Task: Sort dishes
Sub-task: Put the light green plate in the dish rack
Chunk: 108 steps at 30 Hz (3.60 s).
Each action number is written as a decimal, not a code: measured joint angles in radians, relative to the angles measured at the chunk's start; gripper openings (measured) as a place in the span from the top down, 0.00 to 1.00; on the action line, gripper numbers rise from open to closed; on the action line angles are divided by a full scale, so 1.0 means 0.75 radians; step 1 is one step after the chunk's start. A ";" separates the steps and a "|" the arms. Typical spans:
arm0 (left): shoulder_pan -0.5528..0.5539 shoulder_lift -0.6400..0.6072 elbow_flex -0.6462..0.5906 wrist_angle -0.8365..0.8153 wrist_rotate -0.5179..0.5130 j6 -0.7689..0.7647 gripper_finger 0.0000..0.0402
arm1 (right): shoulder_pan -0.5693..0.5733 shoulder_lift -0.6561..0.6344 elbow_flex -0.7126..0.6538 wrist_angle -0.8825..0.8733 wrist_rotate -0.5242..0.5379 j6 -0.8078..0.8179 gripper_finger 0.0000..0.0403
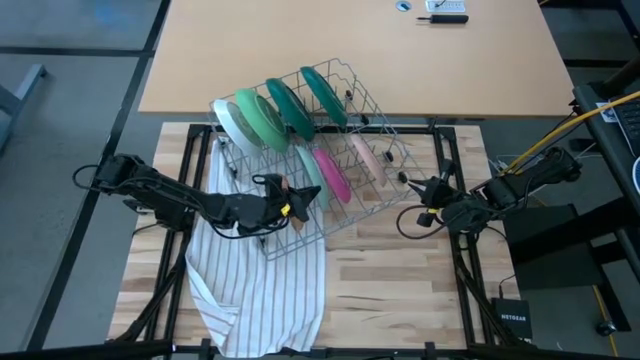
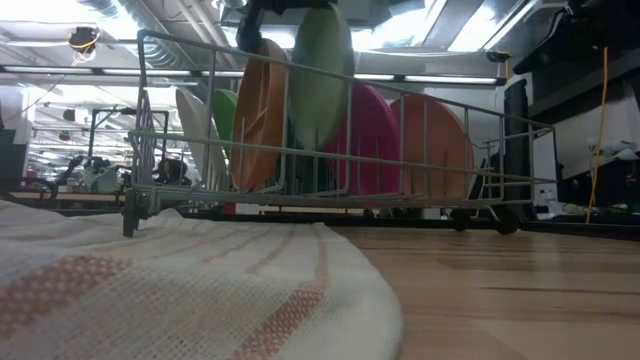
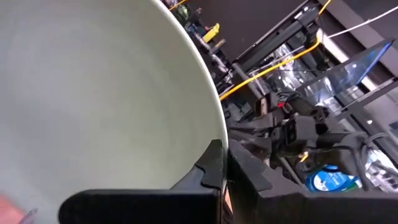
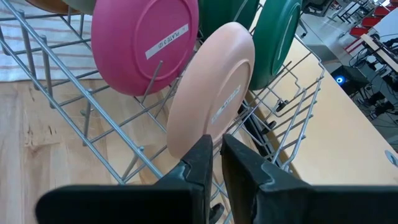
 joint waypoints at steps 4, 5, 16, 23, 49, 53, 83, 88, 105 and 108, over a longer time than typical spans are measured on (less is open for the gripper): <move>-0.001 0.014 0.001 -0.029 0.001 -0.057 1.00 | 0.000 0.000 0.000 0.000 0.000 0.000 0.90; -0.001 0.017 0.001 -0.037 0.002 -0.067 1.00 | 0.000 0.000 0.000 0.000 0.000 0.000 0.90; -0.005 0.021 0.001 -0.071 0.002 -0.178 0.96 | 0.000 0.000 0.000 -0.005 -0.091 0.000 0.90; -0.005 0.021 0.002 -0.088 0.060 -0.167 0.89 | 0.000 0.000 0.000 -0.005 -0.094 0.000 0.90; -0.007 0.006 0.002 -0.358 0.362 -0.407 0.78 | 0.000 0.000 0.001 -0.005 -0.185 0.000 0.90; -0.007 0.006 0.002 -0.365 0.366 -0.418 0.79 | 0.000 0.000 0.001 -0.005 -0.185 0.000 0.90; 0.115 -0.075 0.002 -0.336 0.306 -0.593 0.79 | 0.000 0.000 0.001 -0.005 -0.186 0.000 0.90; 0.114 -0.075 0.002 -0.431 0.314 -0.833 0.79 | 0.000 0.000 0.001 -0.005 -0.186 0.000 0.90; 0.092 -0.254 0.002 -0.776 0.316 -0.989 0.79 | 0.000 0.001 0.001 -0.010 -0.236 0.000 0.90; 0.093 -0.268 0.002 -0.782 0.315 -0.968 0.79 | 0.000 0.000 0.001 -0.007 -0.239 0.001 0.90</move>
